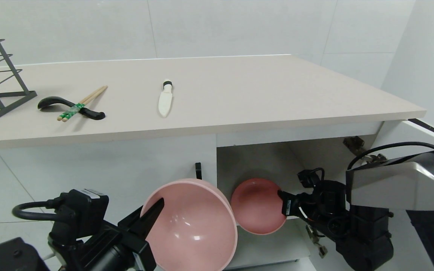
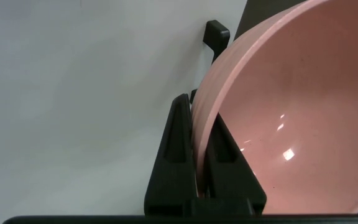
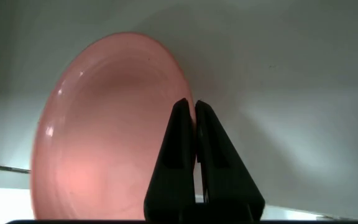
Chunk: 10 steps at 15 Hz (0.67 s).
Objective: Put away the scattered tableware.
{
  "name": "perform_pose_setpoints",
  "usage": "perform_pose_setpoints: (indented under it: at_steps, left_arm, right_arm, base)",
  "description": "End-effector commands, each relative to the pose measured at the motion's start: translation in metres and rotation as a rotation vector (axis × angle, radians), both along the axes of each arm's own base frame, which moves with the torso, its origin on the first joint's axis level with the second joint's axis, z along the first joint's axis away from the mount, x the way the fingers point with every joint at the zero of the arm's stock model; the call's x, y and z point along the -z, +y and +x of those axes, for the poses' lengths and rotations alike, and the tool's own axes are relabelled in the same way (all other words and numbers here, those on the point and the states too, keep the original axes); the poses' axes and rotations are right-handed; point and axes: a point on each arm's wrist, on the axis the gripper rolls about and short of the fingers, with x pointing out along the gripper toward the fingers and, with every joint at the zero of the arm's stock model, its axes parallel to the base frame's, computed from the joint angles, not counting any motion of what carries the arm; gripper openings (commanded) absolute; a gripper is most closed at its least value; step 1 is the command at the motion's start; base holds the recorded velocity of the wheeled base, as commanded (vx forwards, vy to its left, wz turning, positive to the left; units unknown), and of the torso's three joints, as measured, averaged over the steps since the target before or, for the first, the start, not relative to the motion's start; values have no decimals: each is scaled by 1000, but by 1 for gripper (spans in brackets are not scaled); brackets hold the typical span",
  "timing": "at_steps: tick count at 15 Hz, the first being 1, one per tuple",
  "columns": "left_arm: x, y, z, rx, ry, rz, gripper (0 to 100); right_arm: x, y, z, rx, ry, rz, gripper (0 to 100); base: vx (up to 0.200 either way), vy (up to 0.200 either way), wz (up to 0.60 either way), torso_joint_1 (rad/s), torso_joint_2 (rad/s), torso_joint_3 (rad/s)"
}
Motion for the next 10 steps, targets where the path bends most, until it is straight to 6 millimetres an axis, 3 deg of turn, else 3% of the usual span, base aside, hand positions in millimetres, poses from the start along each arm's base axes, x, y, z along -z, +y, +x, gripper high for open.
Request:
perform_pose_setpoints:
  at_steps: [1, 10]
  left_arm:
    - [1, -1, 1, -2, 4, 2, 0]
    - [5, -2, 2, -5, 20, 20, 0]
  right_arm:
    - [6, 4, 9, -1, -18, 8, 0]
    - [24, 17, 29, 4, -43, 56, 0]
  base:
    - [0, 0, 0, 0, 0, 0]
    - [0, 0, 0, 0, 0, 0]
